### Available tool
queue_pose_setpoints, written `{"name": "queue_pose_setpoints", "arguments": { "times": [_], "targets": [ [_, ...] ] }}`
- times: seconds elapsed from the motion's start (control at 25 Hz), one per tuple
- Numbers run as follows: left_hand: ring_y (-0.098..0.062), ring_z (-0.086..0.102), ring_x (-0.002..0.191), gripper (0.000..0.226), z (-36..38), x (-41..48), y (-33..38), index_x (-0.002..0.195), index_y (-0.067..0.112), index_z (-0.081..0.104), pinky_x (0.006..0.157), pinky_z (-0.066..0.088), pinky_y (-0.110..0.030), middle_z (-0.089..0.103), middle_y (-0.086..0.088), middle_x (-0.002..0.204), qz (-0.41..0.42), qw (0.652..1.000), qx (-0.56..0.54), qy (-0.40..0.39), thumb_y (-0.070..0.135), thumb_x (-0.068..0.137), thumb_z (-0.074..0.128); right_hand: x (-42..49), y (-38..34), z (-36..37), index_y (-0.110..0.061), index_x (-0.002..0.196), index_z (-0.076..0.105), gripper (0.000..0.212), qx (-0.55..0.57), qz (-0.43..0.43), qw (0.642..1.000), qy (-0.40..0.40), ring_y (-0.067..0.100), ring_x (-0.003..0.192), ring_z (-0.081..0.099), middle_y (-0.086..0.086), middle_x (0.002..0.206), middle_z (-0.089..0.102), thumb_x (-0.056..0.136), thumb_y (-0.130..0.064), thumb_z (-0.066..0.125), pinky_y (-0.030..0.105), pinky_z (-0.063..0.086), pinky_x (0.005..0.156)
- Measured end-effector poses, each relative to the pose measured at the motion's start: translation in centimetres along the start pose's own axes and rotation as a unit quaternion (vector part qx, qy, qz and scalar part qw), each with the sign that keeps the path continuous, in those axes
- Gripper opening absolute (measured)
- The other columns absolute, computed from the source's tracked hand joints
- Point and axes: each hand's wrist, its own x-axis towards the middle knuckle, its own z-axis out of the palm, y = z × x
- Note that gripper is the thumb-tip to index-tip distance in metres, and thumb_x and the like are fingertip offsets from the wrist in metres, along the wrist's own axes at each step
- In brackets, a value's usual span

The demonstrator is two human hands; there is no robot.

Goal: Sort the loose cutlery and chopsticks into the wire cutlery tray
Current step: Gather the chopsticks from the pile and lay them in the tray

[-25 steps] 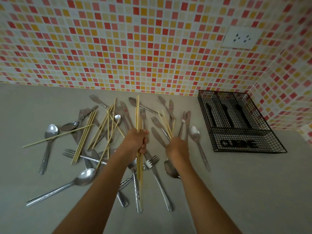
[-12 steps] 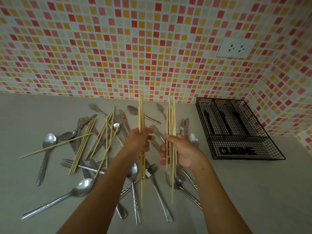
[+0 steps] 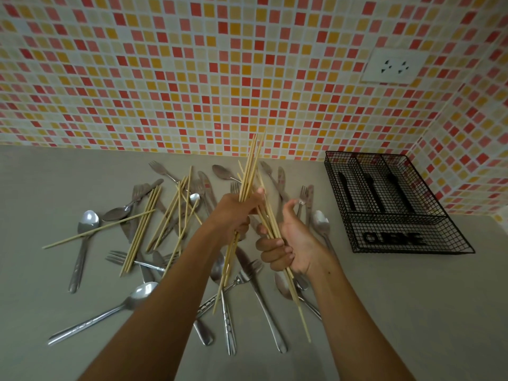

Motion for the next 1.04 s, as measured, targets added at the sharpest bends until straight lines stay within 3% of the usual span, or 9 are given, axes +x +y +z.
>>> {"name": "queue_pose_setpoints", "arguments": {
  "times": [0.12,0.28,0.48,0.6,0.68,0.8,0.92,1.04],
  "targets": [
    [-0.011,0.03,0.038,0.046,-0.2,0.2,0.3,0.094,-0.001,0.07,0.038,0.025,-0.017,0.065,-0.006,0.069,-0.002,0.999,0.036,-0.025,0.043,0.079,0.071,0.2,0.2,0.2,-0.018,0.065,0.039,0.082,-0.005,0.006,1.0,-0.024,0.002,0.025,0.021,-0.007,0.038,0.028,0.058,-0.093,0.01,0.006,0.02,0.028],
    [-0.004,0.03,0.028,0.023,-0.2,-0.2,1.0,0.099,-0.001,0.067,0.032,0.024,-0.013,0.065,0.003,0.049,0.0,1.0,0.006,-0.03,0.019,0.086,0.067,0.1,0.3,0.5,-0.017,0.066,0.04,0.08,-0.006,0.005,0.999,-0.034,0.002,0.025,0.022,-0.007,0.038,0.029,0.059,-0.092,0.012,0.006,0.018,0.028],
    [-0.005,0.031,0.029,0.017,-0.7,0.2,1.0,0.09,-0.004,0.064,0.031,0.026,-0.013,0.069,0.0,0.056,-0.004,1.0,-0.01,-0.007,0.013,0.088,0.065,-0.1,0.6,0.6,-0.013,0.071,0.051,0.079,-0.03,-0.027,0.999,-0.02,0.005,0.034,0.03,-0.004,0.048,0.038,0.075,-0.082,0.014,0.013,0.026,0.031],
    [-0.002,0.033,0.027,0.017,-1.1,0.2,1.2,0.081,-0.001,0.063,0.031,0.026,-0.012,0.065,0.002,0.05,-0.001,1.0,-0.02,0.013,0.011,0.092,0.059,-0.7,1.2,0.2,-0.013,0.082,0.059,0.057,-0.092,-0.041,0.995,0.015,0.009,0.042,0.038,-0.002,0.057,0.043,0.092,-0.061,0.03,0.017,0.035,0.039],
    [-0.001,0.038,0.027,0.018,-1.2,0.5,1.4,0.077,0.004,0.059,0.031,0.027,-0.012,0.068,-0.003,0.065,0.014,0.999,-0.028,0.034,0.011,0.093,0.057,-0.9,1.7,-0.1,-0.015,0.087,0.06,0.04,-0.121,-0.052,0.991,0.038,0.01,0.044,0.038,-0.003,0.058,0.043,0.097,-0.046,0.038,0.017,0.034,0.041],
    [-0.004,0.05,0.04,0.02,-1.0,1.0,1.0,0.076,0.012,0.056,0.039,0.033,-0.018,0.067,-0.008,0.078,0.045,0.997,0.003,0.066,0.014,0.096,0.052,-0.6,1.8,0.0,-0.016,0.082,0.054,0.031,-0.12,-0.07,0.988,0.073,0.006,0.036,0.027,-0.005,0.052,0.036,0.1,-0.037,0.038,0.011,0.021,0.037],
    [-0.012,0.052,0.058,0.02,-0.5,1.0,0.7,0.08,0.014,0.053,0.053,0.035,-0.024,0.066,-0.005,0.074,0.064,0.996,0.006,0.066,0.017,0.098,0.046,-0.2,1.6,0.1,-0.017,0.078,0.049,0.032,-0.105,-0.069,0.99,0.067,0.003,0.032,0.02,-0.007,0.049,0.032,0.1,-0.037,0.036,0.007,0.017,0.034],
    [-0.015,0.06,0.064,0.021,-0.3,0.9,0.9,0.083,0.011,0.051,0.067,0.047,-0.03,0.065,-0.001,0.063,0.059,0.995,-0.059,0.063,0.016,0.1,0.041,0.1,1.5,0.1,-0.017,0.078,0.05,0.034,-0.089,-0.063,0.993,0.035,0.002,0.032,0.021,-0.007,0.047,0.033,0.1,-0.039,0.036,0.006,0.018,0.034]
  ]
}}
